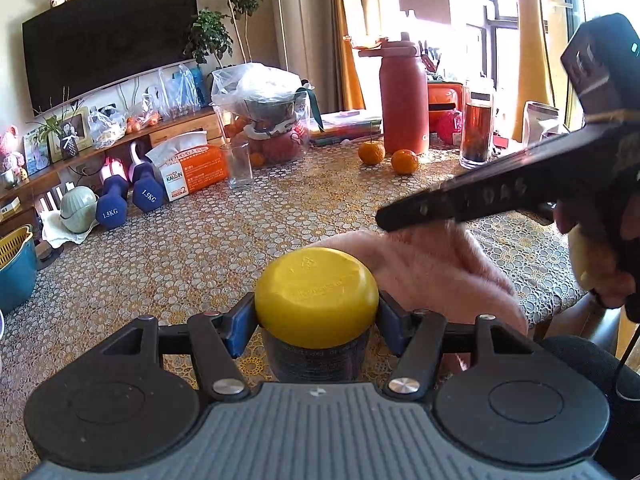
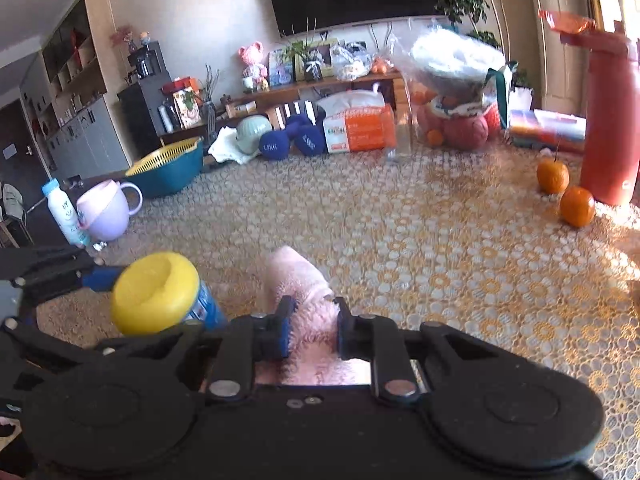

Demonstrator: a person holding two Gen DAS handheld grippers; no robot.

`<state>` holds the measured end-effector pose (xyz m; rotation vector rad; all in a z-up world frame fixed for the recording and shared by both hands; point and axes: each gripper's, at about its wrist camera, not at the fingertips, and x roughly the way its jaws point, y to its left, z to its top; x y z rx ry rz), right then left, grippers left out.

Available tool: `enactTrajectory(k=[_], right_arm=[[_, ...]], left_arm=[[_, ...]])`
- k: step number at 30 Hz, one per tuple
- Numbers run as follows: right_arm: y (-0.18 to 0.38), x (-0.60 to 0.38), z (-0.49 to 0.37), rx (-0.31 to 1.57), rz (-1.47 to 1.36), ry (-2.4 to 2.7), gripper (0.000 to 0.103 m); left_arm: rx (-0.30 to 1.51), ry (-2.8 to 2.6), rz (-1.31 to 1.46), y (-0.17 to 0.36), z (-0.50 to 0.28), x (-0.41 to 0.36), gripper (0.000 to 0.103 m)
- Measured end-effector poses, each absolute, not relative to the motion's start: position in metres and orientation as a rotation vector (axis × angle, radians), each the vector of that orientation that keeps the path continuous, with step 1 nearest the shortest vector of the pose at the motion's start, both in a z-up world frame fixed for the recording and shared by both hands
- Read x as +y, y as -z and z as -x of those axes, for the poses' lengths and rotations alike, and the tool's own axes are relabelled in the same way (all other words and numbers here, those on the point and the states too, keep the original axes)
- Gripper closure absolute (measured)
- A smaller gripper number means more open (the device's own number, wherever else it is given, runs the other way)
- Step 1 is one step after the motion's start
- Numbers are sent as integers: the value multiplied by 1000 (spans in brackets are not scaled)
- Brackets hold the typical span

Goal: Clean container
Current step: 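Open the right gripper and let the towel drop onto the table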

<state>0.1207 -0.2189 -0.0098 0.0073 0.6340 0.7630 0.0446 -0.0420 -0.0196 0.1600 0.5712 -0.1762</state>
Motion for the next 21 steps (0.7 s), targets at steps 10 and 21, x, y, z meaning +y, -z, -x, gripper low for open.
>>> enactTrajectory(k=[10, 21], right_arm=[[-14, -202, -104, 540, 153, -805, 84], [26, -223, -91, 668, 197, -686, 16]], left_arm=[[563, 178, -168, 21, -45, -42, 41], [562, 179, -161, 21, -45, -40, 41]])
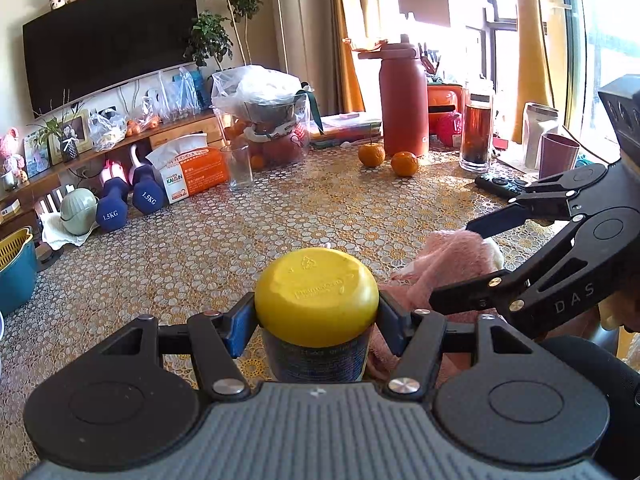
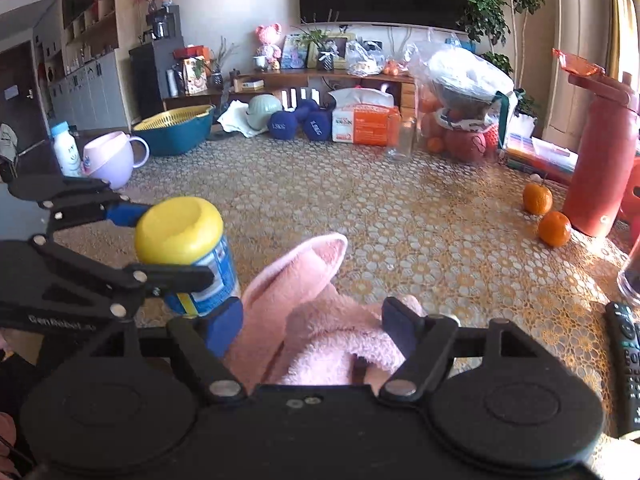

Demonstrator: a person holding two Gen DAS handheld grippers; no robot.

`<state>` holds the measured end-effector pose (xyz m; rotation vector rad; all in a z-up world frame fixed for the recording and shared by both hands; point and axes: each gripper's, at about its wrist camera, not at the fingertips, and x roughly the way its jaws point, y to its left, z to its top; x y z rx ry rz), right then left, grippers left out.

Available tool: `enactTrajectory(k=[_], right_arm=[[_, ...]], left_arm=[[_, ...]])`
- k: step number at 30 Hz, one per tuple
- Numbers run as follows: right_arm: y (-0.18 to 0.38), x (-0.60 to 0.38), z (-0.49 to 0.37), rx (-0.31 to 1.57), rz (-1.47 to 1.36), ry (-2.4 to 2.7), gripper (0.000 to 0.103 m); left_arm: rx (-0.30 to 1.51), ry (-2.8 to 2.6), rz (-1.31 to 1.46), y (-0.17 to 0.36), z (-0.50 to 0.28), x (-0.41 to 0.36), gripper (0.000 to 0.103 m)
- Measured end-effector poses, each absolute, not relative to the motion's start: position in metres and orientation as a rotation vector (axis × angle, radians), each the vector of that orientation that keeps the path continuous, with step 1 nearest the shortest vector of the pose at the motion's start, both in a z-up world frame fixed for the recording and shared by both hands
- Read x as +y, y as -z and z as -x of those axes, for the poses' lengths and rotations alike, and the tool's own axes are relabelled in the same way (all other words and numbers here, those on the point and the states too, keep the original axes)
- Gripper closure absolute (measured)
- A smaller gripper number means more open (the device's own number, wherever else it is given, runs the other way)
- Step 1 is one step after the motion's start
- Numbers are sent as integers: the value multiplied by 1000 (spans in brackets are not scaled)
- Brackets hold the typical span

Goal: Clean container

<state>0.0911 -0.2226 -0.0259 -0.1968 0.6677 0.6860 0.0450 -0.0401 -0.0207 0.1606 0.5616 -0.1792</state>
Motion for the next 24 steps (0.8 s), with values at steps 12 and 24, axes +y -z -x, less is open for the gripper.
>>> enactTrajectory(k=[12, 24], right_arm=[[63, -178, -74, 687, 392, -697, 0], [64, -170, -62, 602, 514, -669, 75]], left_arm=[[563, 177, -155, 20, -46, -40, 41], [562, 179, -162, 21, -45, -40, 41]])
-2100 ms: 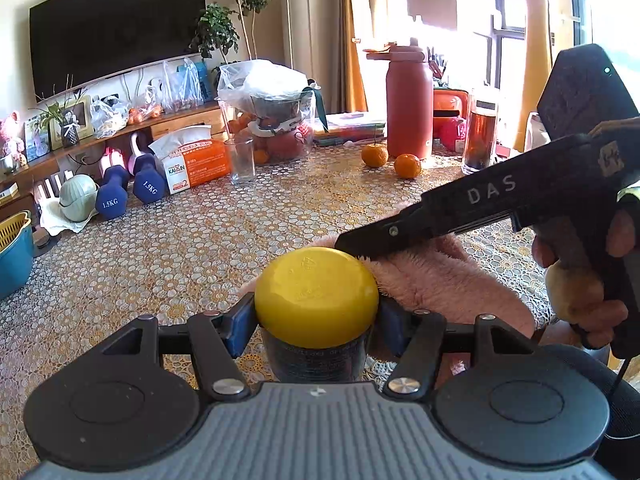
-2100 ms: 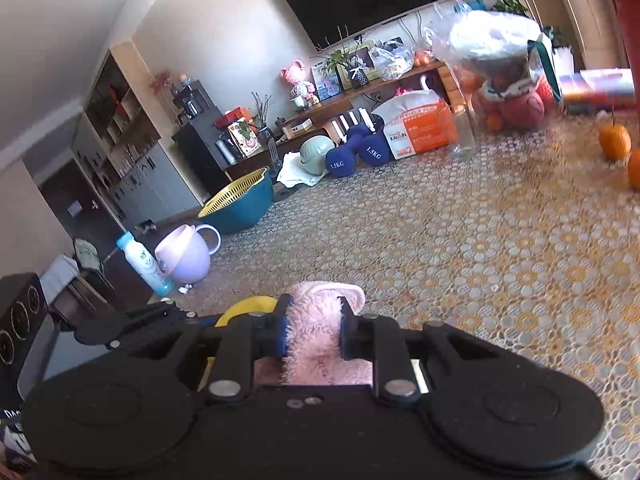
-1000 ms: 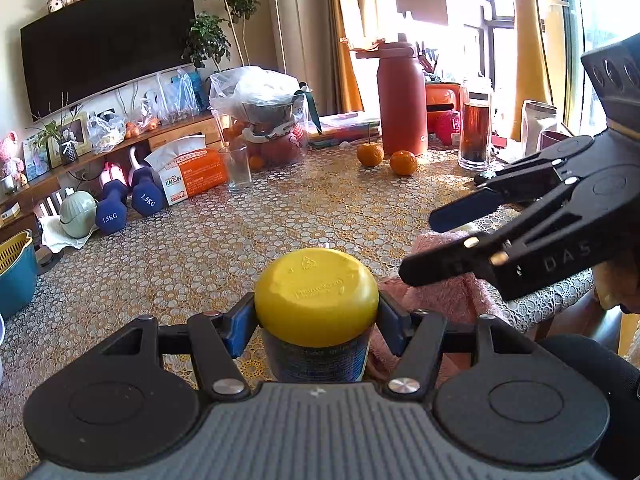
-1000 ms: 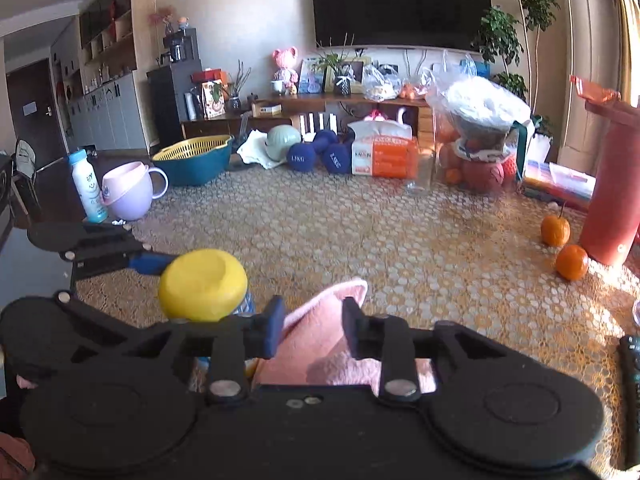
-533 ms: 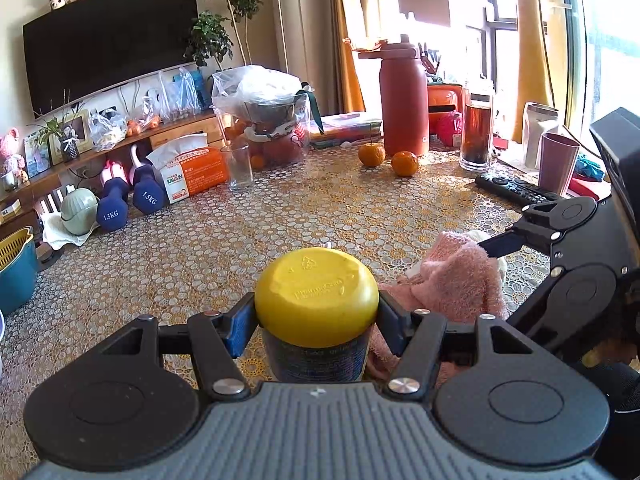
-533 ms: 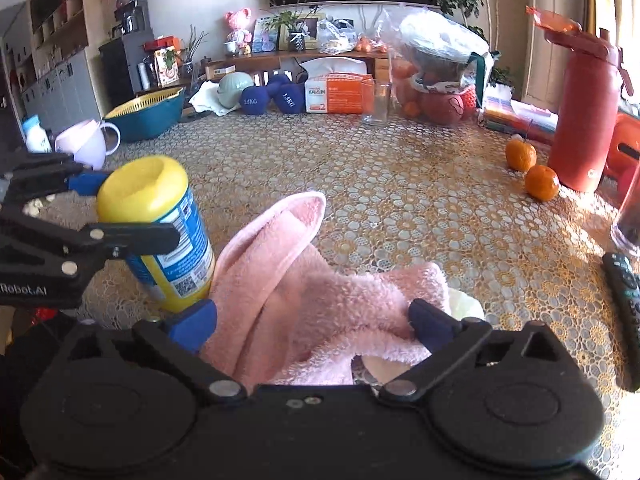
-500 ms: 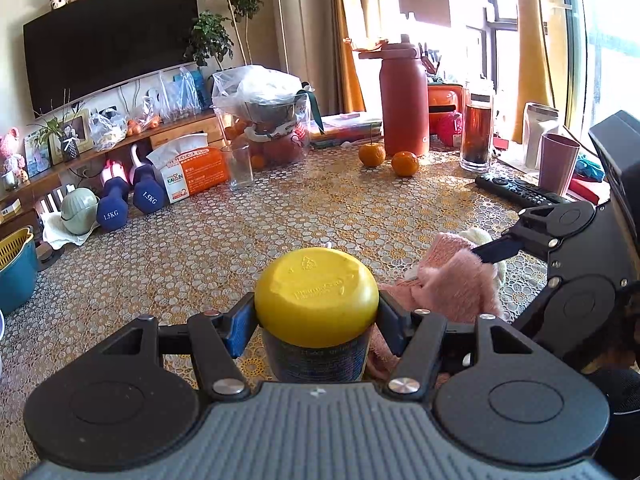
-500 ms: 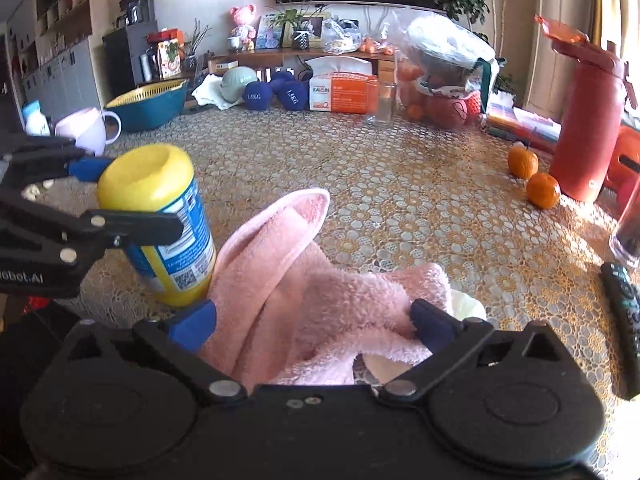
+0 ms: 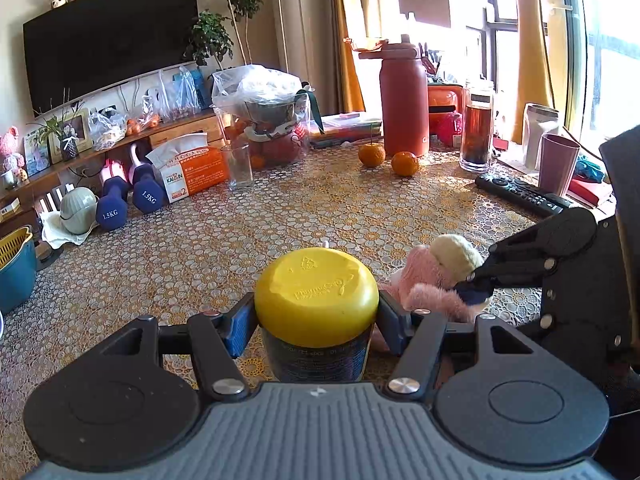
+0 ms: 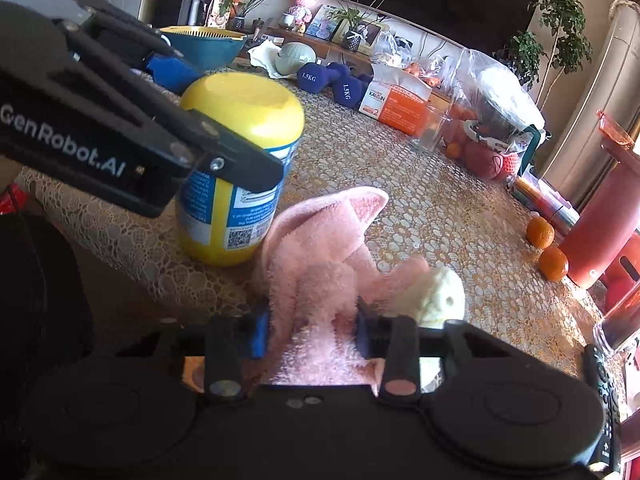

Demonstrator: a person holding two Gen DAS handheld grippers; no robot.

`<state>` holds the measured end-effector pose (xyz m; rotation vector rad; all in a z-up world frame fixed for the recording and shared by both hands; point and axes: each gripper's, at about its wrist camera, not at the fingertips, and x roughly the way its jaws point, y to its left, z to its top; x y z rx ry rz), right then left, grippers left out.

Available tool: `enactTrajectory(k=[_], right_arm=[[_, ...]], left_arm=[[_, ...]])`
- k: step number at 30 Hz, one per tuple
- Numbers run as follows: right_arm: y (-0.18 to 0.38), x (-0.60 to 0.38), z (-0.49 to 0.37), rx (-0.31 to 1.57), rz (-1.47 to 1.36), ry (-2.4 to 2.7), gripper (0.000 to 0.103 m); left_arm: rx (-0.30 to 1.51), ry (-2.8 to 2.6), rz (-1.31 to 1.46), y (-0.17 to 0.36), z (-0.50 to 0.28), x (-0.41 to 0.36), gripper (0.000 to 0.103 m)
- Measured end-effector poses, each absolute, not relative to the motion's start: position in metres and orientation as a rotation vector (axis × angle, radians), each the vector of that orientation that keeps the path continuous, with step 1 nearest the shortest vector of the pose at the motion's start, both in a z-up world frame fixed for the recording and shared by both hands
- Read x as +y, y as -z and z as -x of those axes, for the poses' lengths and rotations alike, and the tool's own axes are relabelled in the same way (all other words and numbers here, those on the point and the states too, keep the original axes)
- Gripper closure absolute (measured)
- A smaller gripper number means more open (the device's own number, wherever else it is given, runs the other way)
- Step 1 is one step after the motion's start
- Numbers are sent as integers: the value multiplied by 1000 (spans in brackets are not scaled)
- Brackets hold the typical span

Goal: Clean container

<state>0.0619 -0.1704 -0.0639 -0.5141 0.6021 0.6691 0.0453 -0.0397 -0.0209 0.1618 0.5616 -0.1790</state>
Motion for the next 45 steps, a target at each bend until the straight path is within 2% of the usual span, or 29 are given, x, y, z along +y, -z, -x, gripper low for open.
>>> enactTrajectory(k=[3, 8, 13, 24, 29, 40, 45], right_arm=[[44, -188, -79, 586, 397, -632, 79], [-10, -214, -96, 528, 130, -703, 80], [-35, -200, -92, 500, 66, -887, 79], [-20, -165, -82, 489, 214, -916, 78], [-14, -171, -98, 507, 184, -860, 78], [32, -178, -134, 721, 46, -828, 79], [36, -183, -131, 725, 81, -836, 78]], left_arm=[[558, 179, -177, 22, -44, -42, 41], [551, 179, -208, 23, -43, -48, 41], [547, 180, -226, 24, -43, -51, 41], [551, 181, -205, 23, -43, -47, 41], [553, 181, -189, 23, -43, -45, 41], [554, 182, -145, 23, -42, -35, 41], [554, 188, -105, 23, -38, -26, 40]])
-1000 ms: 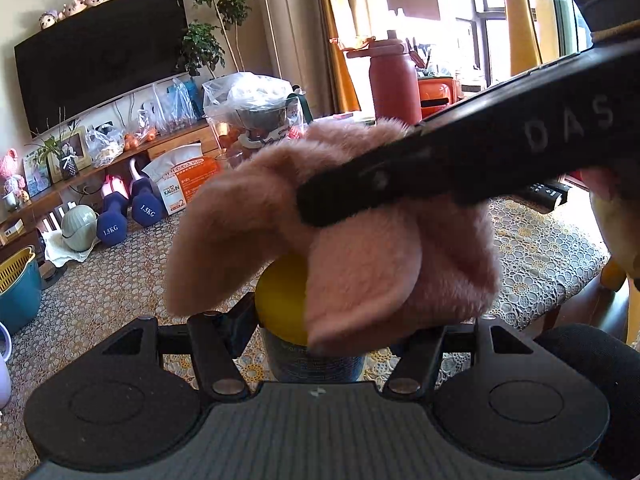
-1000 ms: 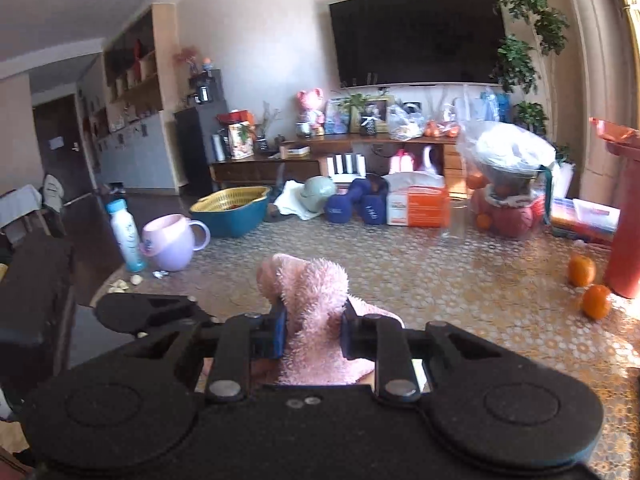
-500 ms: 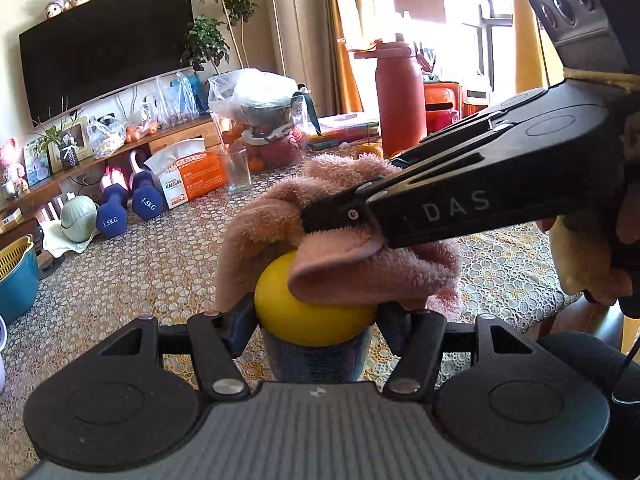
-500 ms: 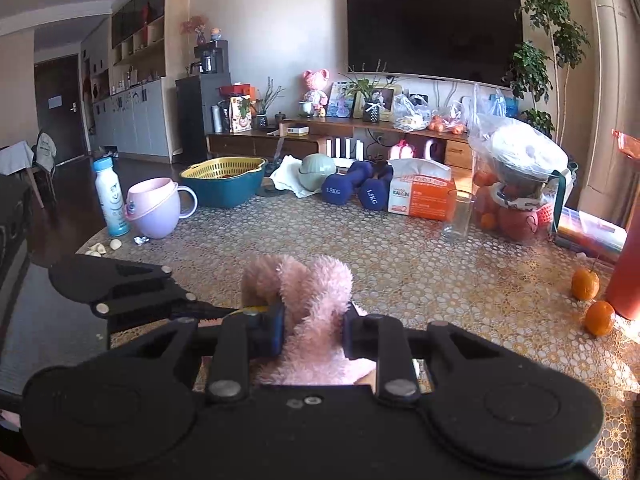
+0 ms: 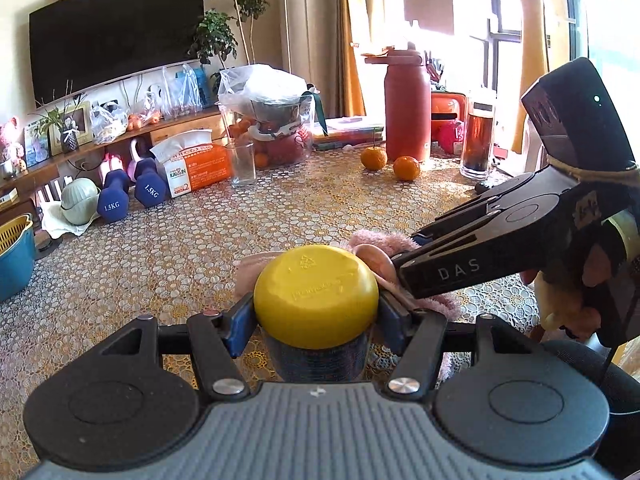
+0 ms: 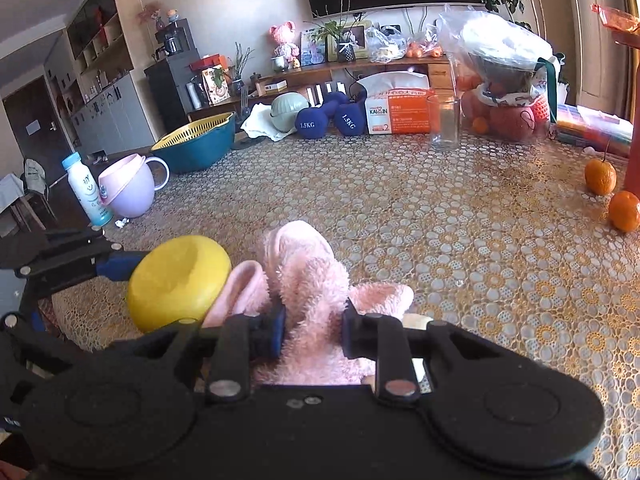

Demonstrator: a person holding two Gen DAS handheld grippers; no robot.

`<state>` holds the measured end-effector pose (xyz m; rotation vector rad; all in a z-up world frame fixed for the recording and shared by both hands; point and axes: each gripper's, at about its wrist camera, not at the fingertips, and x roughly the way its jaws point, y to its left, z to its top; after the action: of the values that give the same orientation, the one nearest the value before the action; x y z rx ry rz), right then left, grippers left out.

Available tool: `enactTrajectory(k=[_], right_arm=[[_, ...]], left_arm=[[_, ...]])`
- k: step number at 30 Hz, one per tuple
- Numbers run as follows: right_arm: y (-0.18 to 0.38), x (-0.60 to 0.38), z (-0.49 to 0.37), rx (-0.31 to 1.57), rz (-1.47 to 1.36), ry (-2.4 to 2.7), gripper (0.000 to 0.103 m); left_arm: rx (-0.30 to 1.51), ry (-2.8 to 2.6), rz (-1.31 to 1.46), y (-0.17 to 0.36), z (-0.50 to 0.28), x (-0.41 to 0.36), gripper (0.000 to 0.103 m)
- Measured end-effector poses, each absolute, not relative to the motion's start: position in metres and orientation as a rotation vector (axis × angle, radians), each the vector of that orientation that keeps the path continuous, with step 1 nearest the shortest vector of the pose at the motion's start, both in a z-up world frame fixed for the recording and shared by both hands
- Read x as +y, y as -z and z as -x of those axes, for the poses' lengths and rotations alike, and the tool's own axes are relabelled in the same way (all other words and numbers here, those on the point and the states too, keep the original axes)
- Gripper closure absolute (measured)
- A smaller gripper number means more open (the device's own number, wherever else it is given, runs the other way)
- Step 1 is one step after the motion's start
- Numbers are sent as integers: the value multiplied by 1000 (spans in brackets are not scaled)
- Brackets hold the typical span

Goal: Clean container
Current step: 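Wipe the bottle cap with the towel while the left gripper tilts the bottle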

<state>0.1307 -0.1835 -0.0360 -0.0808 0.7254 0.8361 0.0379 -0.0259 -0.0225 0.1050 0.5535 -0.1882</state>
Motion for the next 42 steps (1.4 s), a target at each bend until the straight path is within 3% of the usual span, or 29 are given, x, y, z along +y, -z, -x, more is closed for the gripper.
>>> enactTrajectory(k=[13, 25, 33, 42], right_arm=[[-1, -187, -133, 723, -194, -989, 78], [32, -161, -126, 803, -110, -970, 78], [29, -176, -123, 725, 47, -846, 78], [14, -212, -116, 655, -22, -833, 78]], left_arm=[[565, 185, -12, 26, -10, -5, 41], [608, 181, 62, 34, 18, 9, 41], [632, 155, 98, 25, -3, 13, 41], [696, 115, 303, 18, -45, 44, 41]])
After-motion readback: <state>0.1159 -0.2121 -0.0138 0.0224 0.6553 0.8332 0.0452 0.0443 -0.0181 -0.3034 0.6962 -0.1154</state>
